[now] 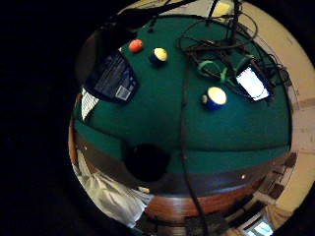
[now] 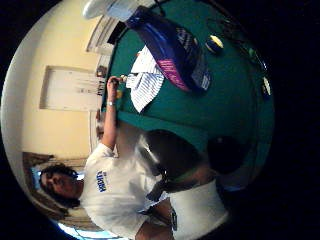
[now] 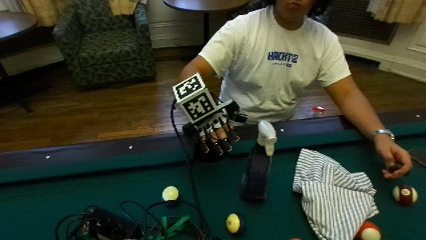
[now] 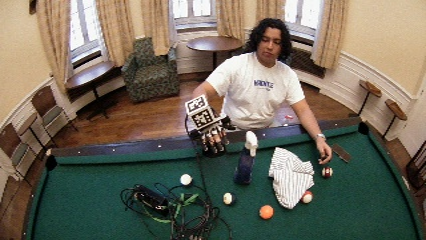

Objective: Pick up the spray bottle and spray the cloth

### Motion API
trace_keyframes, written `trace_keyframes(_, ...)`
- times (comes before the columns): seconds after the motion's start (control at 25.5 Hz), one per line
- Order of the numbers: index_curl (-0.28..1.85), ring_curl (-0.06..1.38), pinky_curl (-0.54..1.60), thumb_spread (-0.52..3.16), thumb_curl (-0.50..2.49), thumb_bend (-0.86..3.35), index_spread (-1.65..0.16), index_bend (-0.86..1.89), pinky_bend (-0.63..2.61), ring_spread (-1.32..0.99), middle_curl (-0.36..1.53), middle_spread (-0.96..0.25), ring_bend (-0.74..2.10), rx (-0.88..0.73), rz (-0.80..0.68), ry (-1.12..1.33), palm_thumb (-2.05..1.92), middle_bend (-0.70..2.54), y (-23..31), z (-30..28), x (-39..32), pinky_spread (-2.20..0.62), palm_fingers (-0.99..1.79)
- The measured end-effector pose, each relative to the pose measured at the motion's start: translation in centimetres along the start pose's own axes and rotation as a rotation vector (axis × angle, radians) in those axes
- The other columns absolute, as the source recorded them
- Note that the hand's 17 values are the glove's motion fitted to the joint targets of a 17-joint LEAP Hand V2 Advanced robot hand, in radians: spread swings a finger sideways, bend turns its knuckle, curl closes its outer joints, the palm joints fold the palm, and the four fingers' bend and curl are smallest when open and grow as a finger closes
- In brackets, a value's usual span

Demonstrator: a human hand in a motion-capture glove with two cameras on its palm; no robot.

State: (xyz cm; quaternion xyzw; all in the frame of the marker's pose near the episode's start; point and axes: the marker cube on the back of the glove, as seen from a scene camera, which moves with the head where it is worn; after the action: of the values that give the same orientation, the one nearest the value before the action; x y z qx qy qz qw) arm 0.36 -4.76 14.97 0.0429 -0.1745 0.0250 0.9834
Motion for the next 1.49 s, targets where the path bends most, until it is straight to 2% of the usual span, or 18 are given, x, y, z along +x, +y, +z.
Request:
trace_keyframes(0.59, 0.22, 0.29, 0.31, 1.04, 0.33, 0.01, -0.39, 0.14, 0.39, -0.06, 0.33, -0.08, 0.49, 0.082, 0.022, -0.492, 0.5, 0.26, -5.2, 2.5, -1.8, 0.23, 0.44)
trace_keyframes(1.06, 0.16, 0.31, 0.35, 0.98, 0.34, -0.02, -0.37, 0.04, 0.46, -0.06, 0.35, -0.07, 0.5, 0.19, 0.054, -0.771, 0.59, 0.28, -9.4, 4.7, -3.8, 0.23, 0.29)
trace_keyframes(1.26, 0.13, 0.31, 0.35, 0.92, 0.35, -0.02, -0.35, 0.04, 0.48, -0.06, 0.35, -0.06, 0.52, 0.195, 0.048, -0.806, 0.63, 0.29, -11.1, 5.4, -4.4, 0.23, 0.26)
trace_keyframes(1.49, 0.11, 0.31, 0.35, 0.87, 0.36, -0.03, -0.33, 0.07, 0.49, -0.06, 0.36, -0.07, 0.54, 0.292, 0.017, -0.838, 0.65, 0.33, -12.9, 5.9, -4.9, 0.23, 0.25)
